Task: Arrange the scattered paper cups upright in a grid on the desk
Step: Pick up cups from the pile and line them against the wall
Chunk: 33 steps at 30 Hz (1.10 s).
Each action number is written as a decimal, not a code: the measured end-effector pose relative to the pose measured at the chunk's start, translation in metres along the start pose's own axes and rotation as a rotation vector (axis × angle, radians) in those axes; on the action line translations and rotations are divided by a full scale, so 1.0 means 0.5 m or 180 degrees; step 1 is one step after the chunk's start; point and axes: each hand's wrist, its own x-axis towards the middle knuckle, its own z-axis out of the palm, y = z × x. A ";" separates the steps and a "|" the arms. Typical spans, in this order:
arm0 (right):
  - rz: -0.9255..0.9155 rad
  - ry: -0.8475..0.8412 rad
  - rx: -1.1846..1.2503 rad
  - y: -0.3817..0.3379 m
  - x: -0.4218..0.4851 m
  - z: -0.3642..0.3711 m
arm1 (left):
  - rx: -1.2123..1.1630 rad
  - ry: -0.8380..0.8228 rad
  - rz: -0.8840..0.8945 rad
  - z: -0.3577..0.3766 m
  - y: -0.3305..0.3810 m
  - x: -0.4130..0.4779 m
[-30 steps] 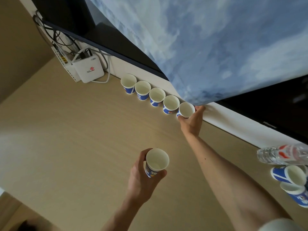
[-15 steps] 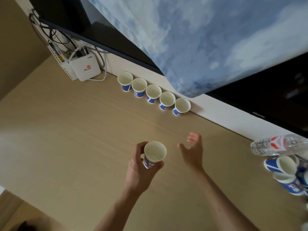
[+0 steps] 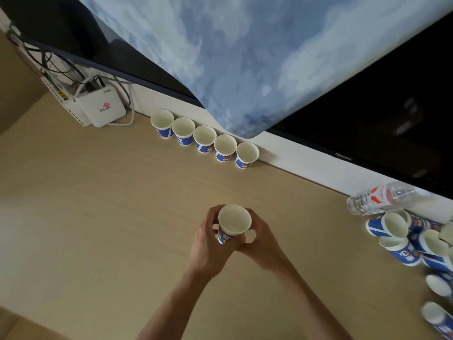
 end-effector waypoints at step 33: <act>0.0875 0.2230 -0.0009 0.171 0.332 -0.117 | 0.0356 0.0009 -0.0310 -0.028 -0.076 -0.021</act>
